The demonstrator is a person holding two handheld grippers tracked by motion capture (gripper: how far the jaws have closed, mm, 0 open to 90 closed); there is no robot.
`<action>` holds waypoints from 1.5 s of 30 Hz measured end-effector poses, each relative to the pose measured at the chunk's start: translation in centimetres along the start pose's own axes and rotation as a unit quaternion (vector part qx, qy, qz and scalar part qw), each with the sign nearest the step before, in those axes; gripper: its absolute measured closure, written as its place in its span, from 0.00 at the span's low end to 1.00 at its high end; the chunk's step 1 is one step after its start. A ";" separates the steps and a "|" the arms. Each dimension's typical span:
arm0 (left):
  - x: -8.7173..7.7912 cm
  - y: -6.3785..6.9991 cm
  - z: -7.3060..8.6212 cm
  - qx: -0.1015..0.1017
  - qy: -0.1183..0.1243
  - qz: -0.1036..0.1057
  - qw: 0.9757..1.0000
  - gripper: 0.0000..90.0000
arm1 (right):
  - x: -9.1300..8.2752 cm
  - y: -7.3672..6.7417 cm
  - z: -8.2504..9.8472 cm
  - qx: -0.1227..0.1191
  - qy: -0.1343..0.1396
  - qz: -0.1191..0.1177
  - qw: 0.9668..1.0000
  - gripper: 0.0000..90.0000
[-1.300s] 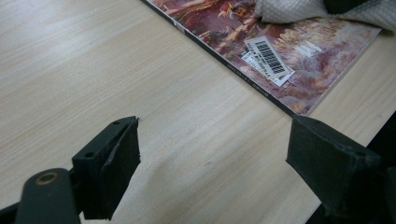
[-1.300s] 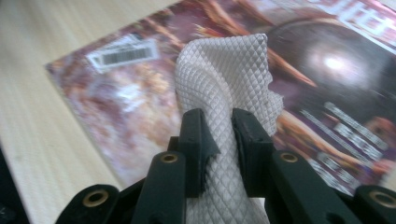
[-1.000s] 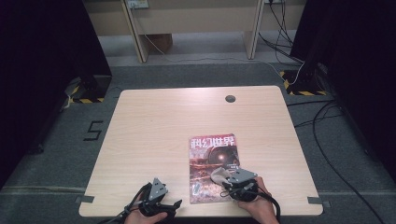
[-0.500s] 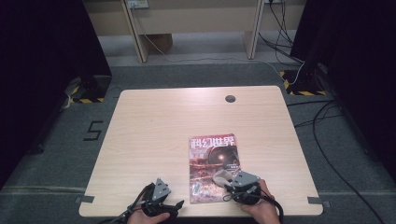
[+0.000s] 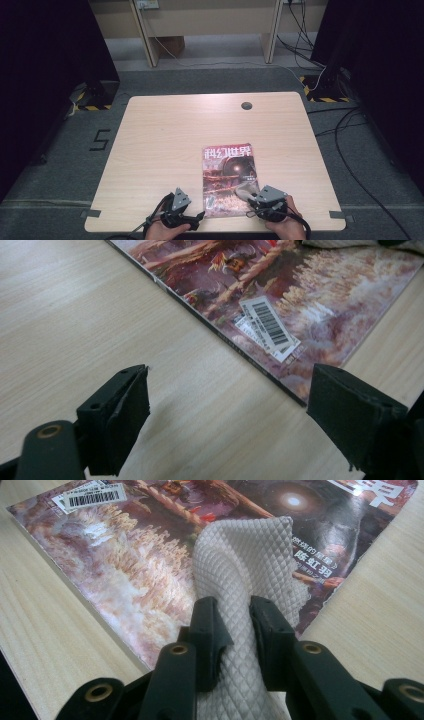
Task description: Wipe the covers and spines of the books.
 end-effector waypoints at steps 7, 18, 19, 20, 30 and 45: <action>1.3 0.4 -0.8 0.006 0.001 -0.004 1.000 0.18 | 0.2 0.6 -0.1 0.001 0.001 0.007 1.000 0.82; 2.0 0.7 -1.0 0.020 -0.003 -0.003 1.000 0.16 | 1.3 2.6 -1.1 0.005 0.004 0.031 1.000 0.82; 2.0 0.8 -1.0 0.029 0.000 -0.004 1.000 0.15 | 1.4 2.9 -1.2 0.011 0.004 0.032 0.999 0.82; 2.0 0.8 -1.0 0.038 0.003 -0.006 0.999 0.15 | 1.6 3.2 -1.3 0.009 0.006 0.035 0.999 0.82; 2.0 0.8 -1.0 0.036 0.005 -0.007 0.999 0.15 | 3.3 5.6 -2.9 0.023 0.006 0.052 0.998 0.82; 2.2 0.6 -0.9 0.024 0.004 0.005 1.000 0.14 | 6.1 10.1 -5.6 0.044 0.006 0.084 0.995 0.82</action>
Point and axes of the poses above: each handheld gripper's, and its own axes: x roughly forward along the jaws, z roughly out of its underside, y roughly to its right, the point moved 4 cm from there along x, roughly forward along the jaws, and after that the axes turned 6 degrees about -z, right-handed, at the moved point
